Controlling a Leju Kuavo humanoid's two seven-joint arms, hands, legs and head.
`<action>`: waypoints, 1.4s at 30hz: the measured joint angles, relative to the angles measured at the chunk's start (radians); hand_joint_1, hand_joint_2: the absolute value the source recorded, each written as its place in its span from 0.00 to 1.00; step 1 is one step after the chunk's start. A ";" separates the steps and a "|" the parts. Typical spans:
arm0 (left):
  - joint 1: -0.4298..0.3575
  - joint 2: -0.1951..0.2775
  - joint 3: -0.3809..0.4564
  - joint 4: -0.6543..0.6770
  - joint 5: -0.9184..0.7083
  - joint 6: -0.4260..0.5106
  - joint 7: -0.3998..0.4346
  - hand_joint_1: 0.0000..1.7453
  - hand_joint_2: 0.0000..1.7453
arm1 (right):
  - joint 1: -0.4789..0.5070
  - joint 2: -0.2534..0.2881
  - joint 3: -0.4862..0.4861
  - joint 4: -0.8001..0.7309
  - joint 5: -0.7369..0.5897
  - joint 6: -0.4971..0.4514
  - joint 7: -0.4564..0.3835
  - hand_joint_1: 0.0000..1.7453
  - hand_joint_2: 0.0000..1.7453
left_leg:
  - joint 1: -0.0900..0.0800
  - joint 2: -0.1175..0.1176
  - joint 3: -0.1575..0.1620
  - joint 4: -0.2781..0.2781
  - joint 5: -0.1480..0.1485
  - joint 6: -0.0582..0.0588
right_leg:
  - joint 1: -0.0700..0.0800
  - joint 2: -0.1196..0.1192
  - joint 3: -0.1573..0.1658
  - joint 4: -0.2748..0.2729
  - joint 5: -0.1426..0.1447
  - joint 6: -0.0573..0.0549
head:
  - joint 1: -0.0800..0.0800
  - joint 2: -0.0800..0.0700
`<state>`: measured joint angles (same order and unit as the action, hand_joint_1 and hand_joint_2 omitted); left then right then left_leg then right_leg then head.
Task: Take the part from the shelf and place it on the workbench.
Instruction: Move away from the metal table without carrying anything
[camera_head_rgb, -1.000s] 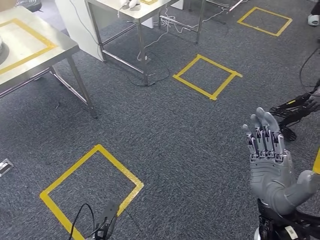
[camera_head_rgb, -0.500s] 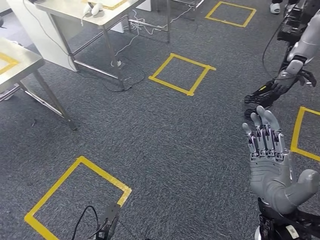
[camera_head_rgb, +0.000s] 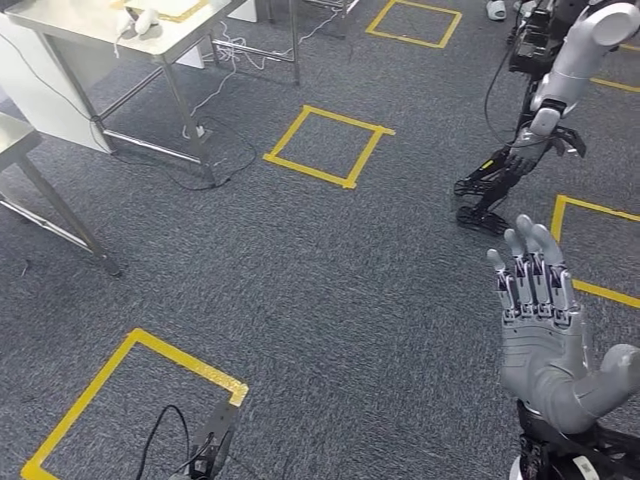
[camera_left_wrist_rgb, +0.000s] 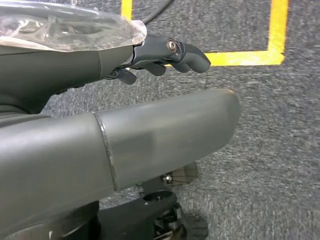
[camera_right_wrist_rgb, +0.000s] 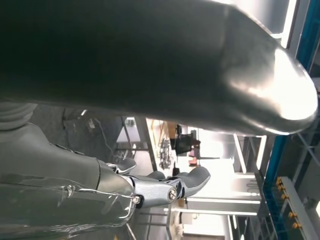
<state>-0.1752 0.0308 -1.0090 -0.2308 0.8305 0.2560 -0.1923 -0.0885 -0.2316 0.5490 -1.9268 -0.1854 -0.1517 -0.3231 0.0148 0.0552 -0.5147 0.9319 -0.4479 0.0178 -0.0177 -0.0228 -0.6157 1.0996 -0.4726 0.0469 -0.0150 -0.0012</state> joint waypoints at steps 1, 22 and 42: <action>0.000 0.000 0.000 0.000 0.000 0.000 0.000 0.00 0.00 | 0.000 0.000 0.000 0.000 0.000 0.000 0.000 0.00 0.00 | -0.002 0.006 0.004 0.002 -0.004 -0.005 | 0.002 -0.018 0.036 -0.071 0.025 -0.003 | 0.000 0.000; 0.001 0.000 0.000 0.000 0.013 0.000 -0.001 0.00 0.00 | -0.008 0.002 0.000 -0.005 -0.003 0.009 0.007 0.00 0.00 | -0.001 -0.079 -0.019 -0.004 0.016 -0.004 | 0.015 0.105 0.056 -0.129 0.032 -0.023 | -0.010 0.000; 0.001 -0.007 0.000 0.000 0.010 0.000 0.002 0.00 0.00 | -0.027 0.004 0.001 0.017 -0.017 0.010 0.000 0.00 0.00 | -0.001 -0.049 -0.146 0.314 -0.152 -0.040 | 0.013 0.044 0.070 -0.151 0.045 -0.055 | -0.014 0.000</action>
<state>-0.1737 0.0237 -1.0090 -0.2308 0.8404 0.2560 -0.1904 -0.1160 -0.2271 0.5501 -1.9095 -0.2026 -0.1418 -0.3227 0.0142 0.0066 -0.6607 1.2460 -0.5997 -0.0222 -0.0043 0.0211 -0.5458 0.9486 -0.4272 -0.0085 -0.0293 -0.0012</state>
